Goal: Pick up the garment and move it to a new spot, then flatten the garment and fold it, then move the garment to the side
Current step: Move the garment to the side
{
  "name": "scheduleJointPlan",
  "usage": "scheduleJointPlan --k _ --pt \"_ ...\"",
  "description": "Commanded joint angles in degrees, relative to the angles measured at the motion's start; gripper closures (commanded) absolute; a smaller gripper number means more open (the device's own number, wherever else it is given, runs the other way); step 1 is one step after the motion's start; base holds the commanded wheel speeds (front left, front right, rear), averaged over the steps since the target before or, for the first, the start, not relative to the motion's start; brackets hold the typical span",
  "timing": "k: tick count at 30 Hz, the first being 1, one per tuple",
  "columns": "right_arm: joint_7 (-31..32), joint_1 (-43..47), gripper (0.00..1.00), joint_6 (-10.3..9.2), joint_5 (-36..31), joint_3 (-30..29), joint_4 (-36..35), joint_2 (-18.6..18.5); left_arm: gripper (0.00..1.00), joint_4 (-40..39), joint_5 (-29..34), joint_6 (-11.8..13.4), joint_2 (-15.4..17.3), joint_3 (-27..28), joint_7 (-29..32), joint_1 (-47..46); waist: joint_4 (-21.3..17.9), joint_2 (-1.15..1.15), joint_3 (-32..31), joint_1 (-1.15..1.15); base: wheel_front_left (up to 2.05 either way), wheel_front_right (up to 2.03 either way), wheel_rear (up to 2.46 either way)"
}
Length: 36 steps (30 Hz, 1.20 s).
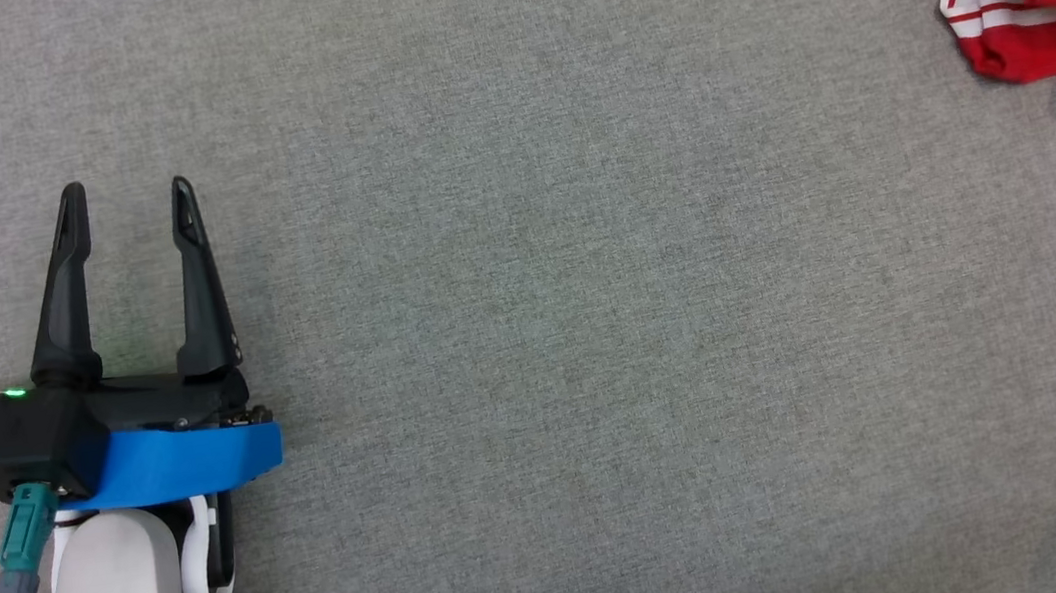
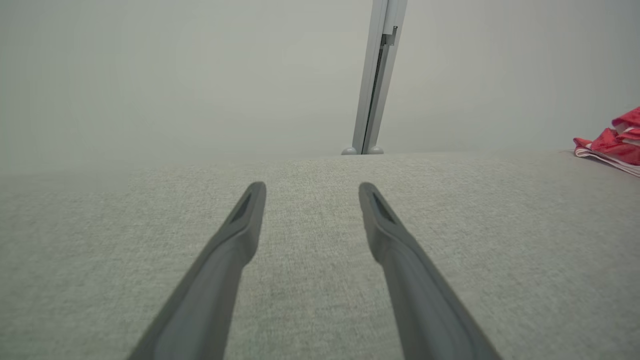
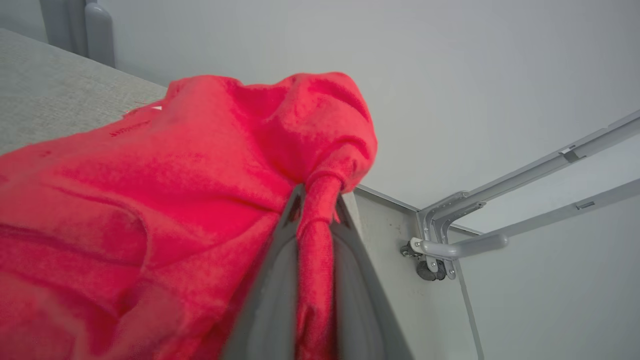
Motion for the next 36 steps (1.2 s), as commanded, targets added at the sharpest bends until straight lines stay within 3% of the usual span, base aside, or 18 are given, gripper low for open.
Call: scheduleJointPlan --k 1,9,11,12,24,36 --pt "0.4 -1.21 1.0 0.01 -0.41 0.29 0.57 -0.23 0.0 -0.23 0.27 -0.15 0.2 -0.19 -0.24 -0.85 0.0 0.0 0.2 0.0 0.0 0.0 0.0" --pt "1.51 -5.09 1.0 0.01 -2.6 1.82 4.71 -0.84 0.0 0.04 -0.03 -0.26 0.18 -0.85 -0.24 -1.87 0.78 0.0 1.35 0.0 0.0 0.0 0.0" --pt "1.27 -5.93 0.39 0.01 -3.09 1.92 5.68 -0.55 0.0 0.08 -0.18 -0.16 0.13 -0.76 -0.24 -2.05 1.01 0.0 1.45 0.0 0.0 0.0 0.0" --pt "1.36 -6.4 0.0 0.01 -3.52 1.85 6.35 -0.32 0.0 0.11 -0.27 -0.12 0.17 -0.67 -0.24 -2.02 1.09 0.0 1.44 0.0 0.0 0.0 0.0" --pt "-4.07 -7.1 0.0 0.02 -7.39 -1.27 11.19 3.9 0.0 1.42 -1.4 0.56 -0.39 0.76 -0.24 0.79 1.77 0.0 -3.53 0.0 0.0 0.0 0.0" --pt "-11.98 0.38 0.0 0.02 -4.63 -1.32 5.79 15.73 0.0 2.6 -2.08 1.32 -0.93 3.24 -0.24 7.87 2.31 0.0 -14.05 0.0 0.0 0.0 0.0"
